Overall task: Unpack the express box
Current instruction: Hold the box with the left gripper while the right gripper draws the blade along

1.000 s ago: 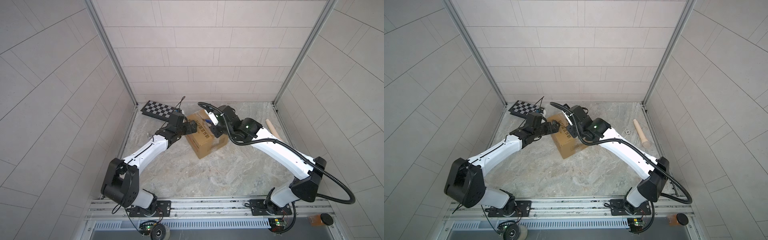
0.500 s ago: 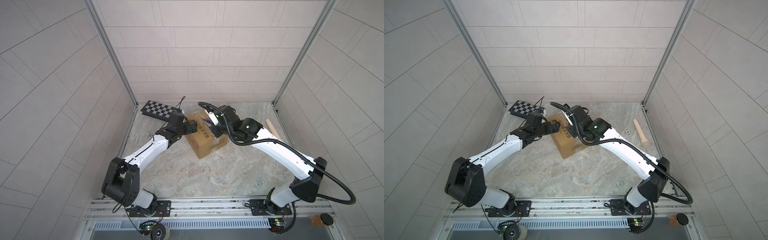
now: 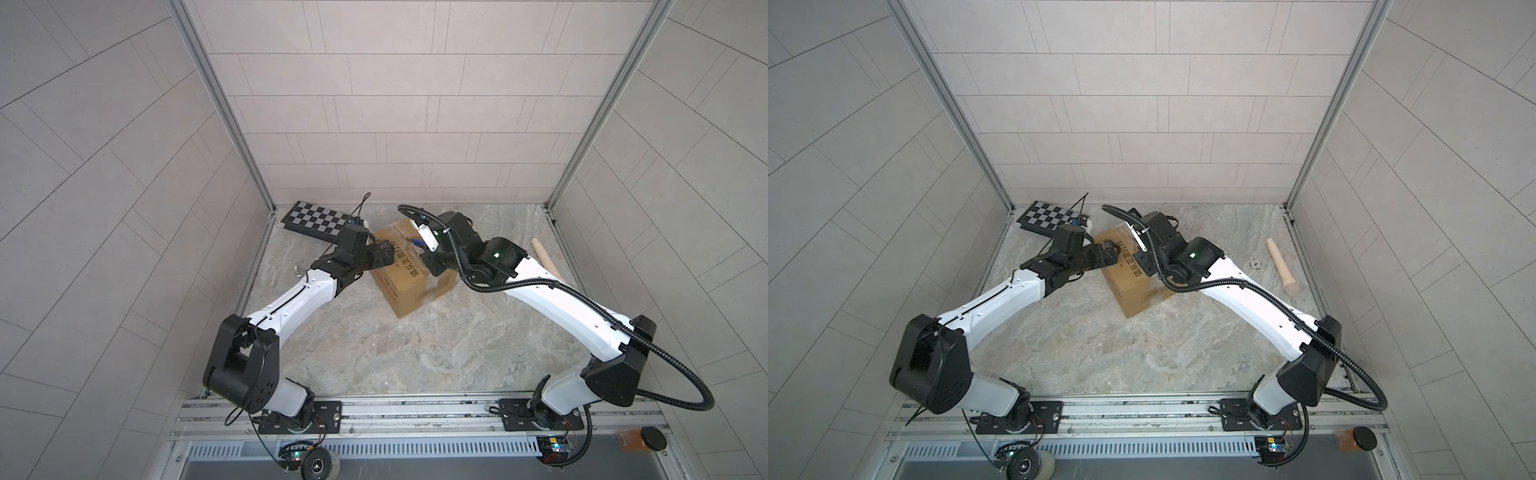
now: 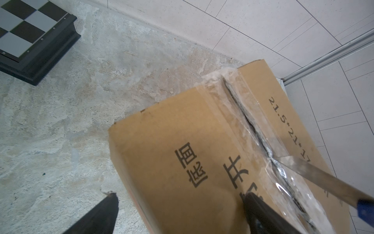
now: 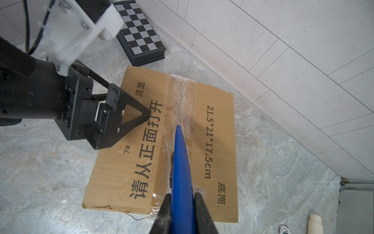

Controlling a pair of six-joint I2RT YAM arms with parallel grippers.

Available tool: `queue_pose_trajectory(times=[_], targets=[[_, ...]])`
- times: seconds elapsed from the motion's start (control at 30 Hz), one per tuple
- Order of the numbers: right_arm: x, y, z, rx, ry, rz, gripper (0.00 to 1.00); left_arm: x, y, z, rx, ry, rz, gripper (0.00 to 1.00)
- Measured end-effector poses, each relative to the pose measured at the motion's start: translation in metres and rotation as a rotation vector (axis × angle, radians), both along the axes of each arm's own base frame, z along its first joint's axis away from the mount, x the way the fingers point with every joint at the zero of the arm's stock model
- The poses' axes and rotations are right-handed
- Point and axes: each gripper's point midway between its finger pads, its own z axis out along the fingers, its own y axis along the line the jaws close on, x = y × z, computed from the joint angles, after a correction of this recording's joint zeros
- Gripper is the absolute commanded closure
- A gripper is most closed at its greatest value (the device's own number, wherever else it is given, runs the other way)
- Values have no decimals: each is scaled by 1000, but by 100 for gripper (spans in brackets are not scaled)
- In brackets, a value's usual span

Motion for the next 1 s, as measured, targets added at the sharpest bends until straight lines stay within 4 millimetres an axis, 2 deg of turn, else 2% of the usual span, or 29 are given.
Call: queue_pose_trajectory(times=[0.27,0.57,1.0], targets=[[0,0,0,3,-1,0,100,0,0,0,0,0,0,0],[-4,-3,11,26,-17,-1,100,0,0,0,0,0,0,0],[-5,-3,8,25,-9,2,100,0,0,0,-1,0,-1,0]])
